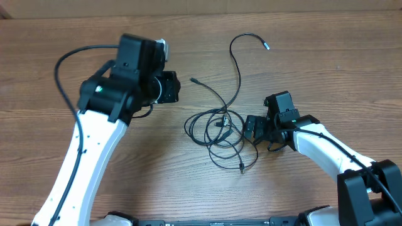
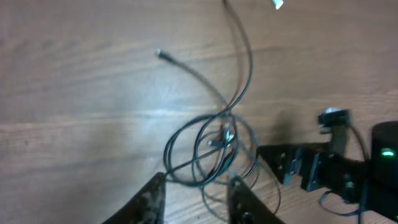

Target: Untangle cables

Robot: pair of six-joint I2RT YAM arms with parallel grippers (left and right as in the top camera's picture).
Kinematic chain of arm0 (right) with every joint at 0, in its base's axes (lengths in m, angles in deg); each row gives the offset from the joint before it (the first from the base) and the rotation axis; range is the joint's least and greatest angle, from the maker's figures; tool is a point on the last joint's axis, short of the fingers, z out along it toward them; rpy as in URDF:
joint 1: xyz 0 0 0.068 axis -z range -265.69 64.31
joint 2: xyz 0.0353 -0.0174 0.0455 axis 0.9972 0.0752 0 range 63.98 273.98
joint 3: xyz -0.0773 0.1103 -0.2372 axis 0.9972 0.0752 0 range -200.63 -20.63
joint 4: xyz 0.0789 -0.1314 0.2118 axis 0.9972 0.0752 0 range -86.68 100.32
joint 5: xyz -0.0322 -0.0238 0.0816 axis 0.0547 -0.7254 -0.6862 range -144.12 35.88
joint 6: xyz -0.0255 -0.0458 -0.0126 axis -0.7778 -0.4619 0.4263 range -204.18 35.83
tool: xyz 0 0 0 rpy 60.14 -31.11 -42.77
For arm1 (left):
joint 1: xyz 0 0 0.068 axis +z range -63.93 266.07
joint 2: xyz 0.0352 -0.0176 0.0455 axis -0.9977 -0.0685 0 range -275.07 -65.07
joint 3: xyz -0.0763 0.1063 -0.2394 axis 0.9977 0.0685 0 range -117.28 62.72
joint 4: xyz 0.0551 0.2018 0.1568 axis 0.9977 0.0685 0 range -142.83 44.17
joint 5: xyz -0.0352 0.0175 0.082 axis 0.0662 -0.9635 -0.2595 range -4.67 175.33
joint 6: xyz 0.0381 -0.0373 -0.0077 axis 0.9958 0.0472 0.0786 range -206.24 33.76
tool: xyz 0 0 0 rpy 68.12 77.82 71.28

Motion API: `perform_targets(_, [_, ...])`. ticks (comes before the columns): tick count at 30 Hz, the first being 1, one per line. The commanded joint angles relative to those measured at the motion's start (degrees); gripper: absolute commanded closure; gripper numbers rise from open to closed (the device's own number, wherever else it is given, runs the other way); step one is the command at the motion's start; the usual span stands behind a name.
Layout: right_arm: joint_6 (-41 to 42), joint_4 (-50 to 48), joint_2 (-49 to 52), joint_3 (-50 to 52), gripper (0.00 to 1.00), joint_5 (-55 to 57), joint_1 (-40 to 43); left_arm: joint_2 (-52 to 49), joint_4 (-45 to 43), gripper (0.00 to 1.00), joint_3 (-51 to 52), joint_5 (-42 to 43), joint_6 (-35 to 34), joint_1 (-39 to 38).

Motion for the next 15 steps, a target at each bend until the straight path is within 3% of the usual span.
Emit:
perform_targets(1, [1.4,0.02,0.22,0.7,0.0,0.55,0.07,-4.2,1.77,0.72,-1.14,4.0,-0.61,-0.17])
perform_targets(9, [2.93,0.92,0.22,0.7,0.0,-0.09,0.07,-15.21,7.63,0.86,-1.14,10.4,3.08,-3.52])
perform_targets(15, [2.93,0.76,0.22,0.7,0.0,-0.09,0.07,-23.02,8.9,0.83,-1.14,10.51,3.93,-9.27])
